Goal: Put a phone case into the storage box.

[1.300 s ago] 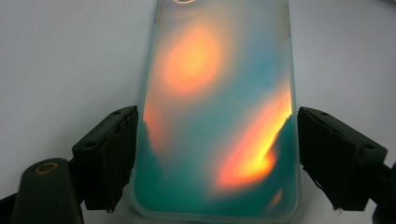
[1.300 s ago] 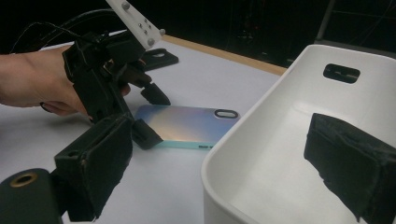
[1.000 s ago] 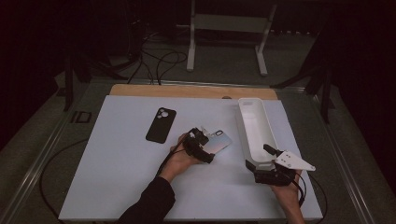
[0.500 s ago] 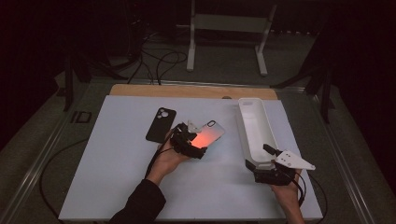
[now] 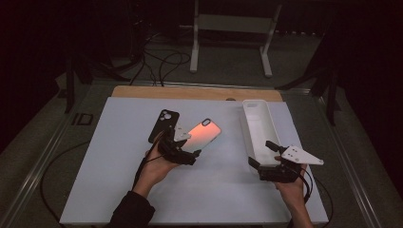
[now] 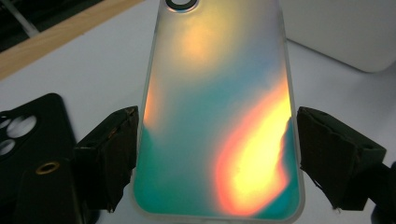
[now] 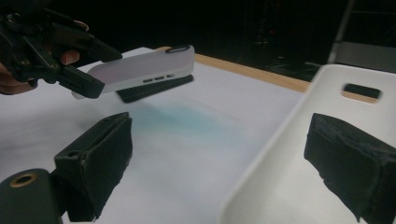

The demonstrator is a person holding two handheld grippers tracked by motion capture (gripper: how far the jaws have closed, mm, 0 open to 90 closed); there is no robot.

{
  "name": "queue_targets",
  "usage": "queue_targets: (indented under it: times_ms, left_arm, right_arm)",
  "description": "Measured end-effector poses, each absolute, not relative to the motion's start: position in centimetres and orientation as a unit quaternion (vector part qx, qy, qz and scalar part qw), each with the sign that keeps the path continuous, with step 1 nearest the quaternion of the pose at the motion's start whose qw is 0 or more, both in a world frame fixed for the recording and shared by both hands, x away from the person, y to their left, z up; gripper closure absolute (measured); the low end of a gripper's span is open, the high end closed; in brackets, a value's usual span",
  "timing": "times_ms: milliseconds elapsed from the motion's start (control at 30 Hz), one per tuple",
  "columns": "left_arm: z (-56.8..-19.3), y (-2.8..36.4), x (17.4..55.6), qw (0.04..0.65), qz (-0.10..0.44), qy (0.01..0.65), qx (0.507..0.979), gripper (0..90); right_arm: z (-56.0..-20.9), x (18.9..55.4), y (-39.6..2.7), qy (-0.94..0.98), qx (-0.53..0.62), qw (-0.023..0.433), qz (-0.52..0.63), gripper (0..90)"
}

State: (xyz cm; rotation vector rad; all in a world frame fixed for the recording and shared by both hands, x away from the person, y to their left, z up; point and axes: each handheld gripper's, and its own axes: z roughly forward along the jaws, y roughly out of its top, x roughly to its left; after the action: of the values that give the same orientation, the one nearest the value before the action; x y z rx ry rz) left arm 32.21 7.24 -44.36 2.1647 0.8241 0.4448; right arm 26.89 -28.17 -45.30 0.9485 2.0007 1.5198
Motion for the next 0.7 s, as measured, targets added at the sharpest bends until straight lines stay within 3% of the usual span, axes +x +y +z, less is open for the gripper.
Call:
queue_targets:
  times_ms: [700]
  left_arm:
    - [-44.2, 10.5, 28.6, 0.424, 0.196, 0.313, 0.827, 17.2]
  right_arm:
    - [-43.0, 30.8, -20.6, 0.767, 0.307, 0.145, 0.545, 7.7]
